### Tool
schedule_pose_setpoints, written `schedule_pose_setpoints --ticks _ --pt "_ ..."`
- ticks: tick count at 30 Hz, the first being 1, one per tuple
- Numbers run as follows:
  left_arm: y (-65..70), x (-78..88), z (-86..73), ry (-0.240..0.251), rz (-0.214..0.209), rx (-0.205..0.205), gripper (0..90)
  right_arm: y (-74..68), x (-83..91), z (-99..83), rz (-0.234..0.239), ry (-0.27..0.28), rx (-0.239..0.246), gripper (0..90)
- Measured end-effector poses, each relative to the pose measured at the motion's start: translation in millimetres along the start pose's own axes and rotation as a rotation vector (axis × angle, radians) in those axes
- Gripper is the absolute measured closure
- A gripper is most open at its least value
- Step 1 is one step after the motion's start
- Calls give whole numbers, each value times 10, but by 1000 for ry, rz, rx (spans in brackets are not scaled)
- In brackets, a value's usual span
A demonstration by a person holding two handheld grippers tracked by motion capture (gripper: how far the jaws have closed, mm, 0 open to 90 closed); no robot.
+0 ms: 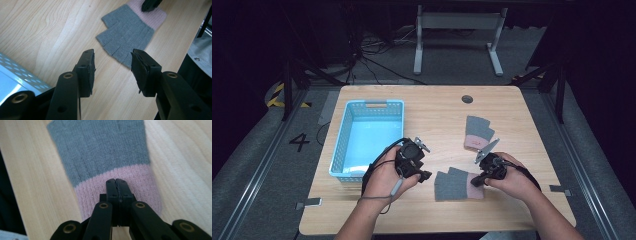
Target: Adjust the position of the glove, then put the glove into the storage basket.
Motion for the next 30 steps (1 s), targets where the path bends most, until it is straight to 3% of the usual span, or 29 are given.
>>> schedule_pose_setpoints --ticks 5,12,19,30 --pt "-5 -11 4 -5 -3 -2 544 44 -4 3 -43 23 -23 900" --pt "-18 -20 15 -5 -6 1 544 4 81 15 -39 53 -20 900" --pt "-23 -29 36 2 -11 -1 543 14 267 -7 -103 106 -102 900" --pt "-32 2 22 5 -7 2 541 110 415 -42 -129 168 -169 847"
Point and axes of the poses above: each handheld gripper's, and its own axes: x roughly backward along the jaws, z roughly out of its top, y roughly to its right, the point moved 1 cm from there along -x, roughly forward along the jaws, and after that the axes turned 13 degrees about -z, right-handed, at the moved point
